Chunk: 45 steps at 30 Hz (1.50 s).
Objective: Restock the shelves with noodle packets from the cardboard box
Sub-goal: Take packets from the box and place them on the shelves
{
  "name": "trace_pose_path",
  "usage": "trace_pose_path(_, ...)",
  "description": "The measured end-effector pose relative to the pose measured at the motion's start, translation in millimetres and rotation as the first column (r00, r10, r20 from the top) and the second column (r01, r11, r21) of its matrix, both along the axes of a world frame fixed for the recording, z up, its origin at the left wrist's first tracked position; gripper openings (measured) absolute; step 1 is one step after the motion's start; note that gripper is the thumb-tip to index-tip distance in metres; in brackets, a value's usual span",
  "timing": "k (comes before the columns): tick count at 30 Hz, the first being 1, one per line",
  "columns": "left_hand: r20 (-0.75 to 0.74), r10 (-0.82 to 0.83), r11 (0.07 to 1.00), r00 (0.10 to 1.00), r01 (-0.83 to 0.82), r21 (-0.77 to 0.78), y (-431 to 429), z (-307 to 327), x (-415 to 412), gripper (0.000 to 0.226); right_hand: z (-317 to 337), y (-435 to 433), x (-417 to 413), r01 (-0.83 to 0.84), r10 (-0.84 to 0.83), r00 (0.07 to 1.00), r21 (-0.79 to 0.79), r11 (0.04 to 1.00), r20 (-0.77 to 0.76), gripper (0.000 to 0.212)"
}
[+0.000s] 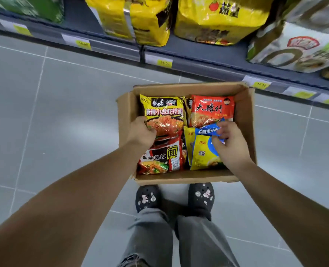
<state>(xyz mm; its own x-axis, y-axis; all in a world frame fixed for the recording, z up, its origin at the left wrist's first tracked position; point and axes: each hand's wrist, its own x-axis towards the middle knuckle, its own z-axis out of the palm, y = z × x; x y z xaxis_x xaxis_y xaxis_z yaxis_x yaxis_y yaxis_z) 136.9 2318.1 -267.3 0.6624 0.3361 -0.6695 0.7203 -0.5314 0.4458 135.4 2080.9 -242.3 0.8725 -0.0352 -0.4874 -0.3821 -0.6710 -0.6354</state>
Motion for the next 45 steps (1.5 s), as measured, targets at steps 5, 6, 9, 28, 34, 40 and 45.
trace_pose_path(5, 0.008, 0.133, 0.991, 0.991, -0.133, -0.003, -8, -60, 23, 0.063, -56, -20, 26, 0.044, -0.038, 0.998, -0.091, 0.995, 0.057, 0.049)
trace_pose_path(6, -0.010, 0.161, 0.987, 0.987, -0.161, 0.013, -9, -68, 27, 0.062, -63, -24, 31, 0.034, -0.028, 0.998, -0.112, 0.993, 0.053, 0.051)
trace_pose_path(9, -0.021, 0.247, 0.965, 0.969, -0.244, 0.092, -8, -82, 37, 0.057, -75, -31, 47, 0.016, -0.017, 1.000, -0.180, 0.983, -0.003, 0.052)
trace_pose_path(28, 0.098, 0.171, 0.985, 0.980, -0.168, -0.038, -18, -73, 34, 0.044, -135, -21, 90, 0.180, -0.258, 0.942, -0.328, 0.927, -0.214, 0.066)
trace_pose_path(34, 0.149, 0.168, 0.986, 0.975, -0.168, -0.014, -23, -23, 20, 0.031, -89, -17, 65, 0.184, -0.189, 0.982, -0.196, 0.963, -0.004, 0.034)
trace_pose_path(40, 0.205, 0.110, 0.992, 0.973, -0.121, 0.045, -17, 60, 15, 0.013, 2, -10, 46, 0.146, -0.132, 0.986, -0.142, 0.979, 0.102, 0.036)
trace_pose_path(45, 0.202, 0.128, 0.990, 0.971, -0.136, 0.027, -37, 176, 19, 0.022, 114, -20, 38, 0.259, -0.250, 0.965, -0.127, 0.958, 0.079, 0.033)
